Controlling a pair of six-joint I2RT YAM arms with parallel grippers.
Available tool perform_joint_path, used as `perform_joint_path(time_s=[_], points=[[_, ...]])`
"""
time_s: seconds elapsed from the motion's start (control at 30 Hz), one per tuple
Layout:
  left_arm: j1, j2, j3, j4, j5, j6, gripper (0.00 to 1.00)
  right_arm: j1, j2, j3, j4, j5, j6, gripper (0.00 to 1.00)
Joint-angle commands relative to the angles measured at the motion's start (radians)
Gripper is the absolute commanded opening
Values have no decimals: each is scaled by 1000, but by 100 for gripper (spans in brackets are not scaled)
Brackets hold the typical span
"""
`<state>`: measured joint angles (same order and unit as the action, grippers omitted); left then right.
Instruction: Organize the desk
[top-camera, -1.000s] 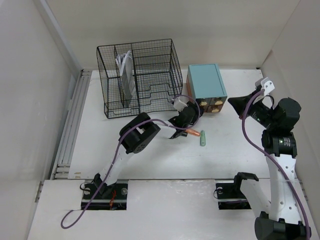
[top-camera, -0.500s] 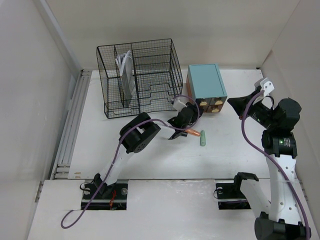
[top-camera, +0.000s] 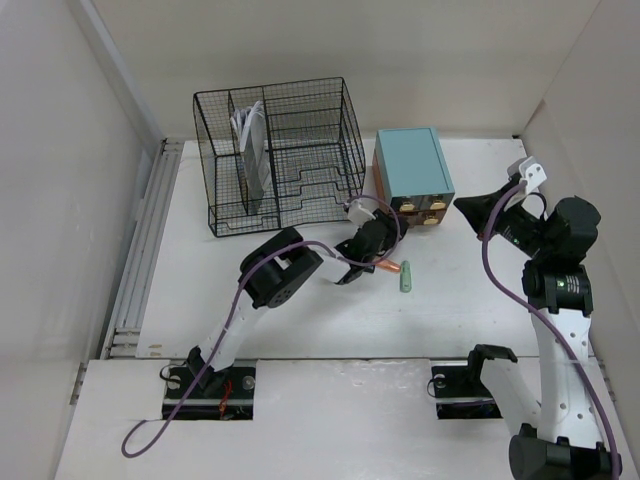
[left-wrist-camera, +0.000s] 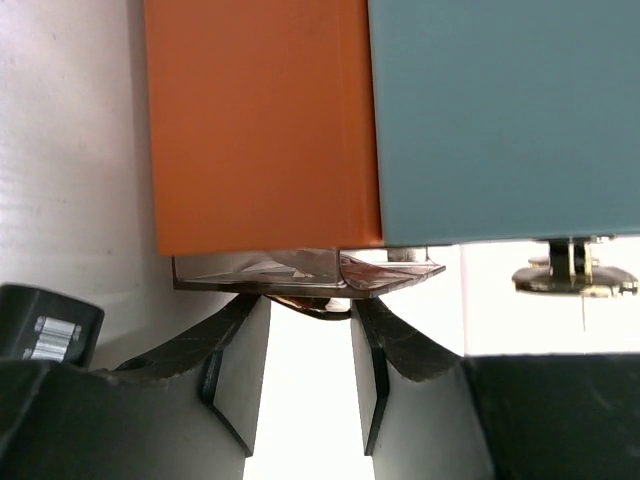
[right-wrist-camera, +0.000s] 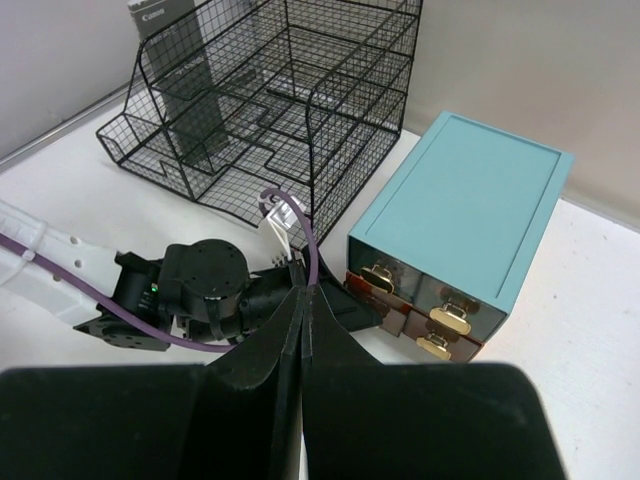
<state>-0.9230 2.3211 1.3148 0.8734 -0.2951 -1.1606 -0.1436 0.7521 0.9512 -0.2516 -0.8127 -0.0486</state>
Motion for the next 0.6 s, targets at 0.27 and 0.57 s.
perform_joint_path(time_s=[0.27,0.57], points=[[-65,-74,-52,10,154,-14,26,-5,-11,3,58,-20,-7,0],[-106,-95,-71,10,211,-65,26,-5,-20,3,58,-20,-7,0]])
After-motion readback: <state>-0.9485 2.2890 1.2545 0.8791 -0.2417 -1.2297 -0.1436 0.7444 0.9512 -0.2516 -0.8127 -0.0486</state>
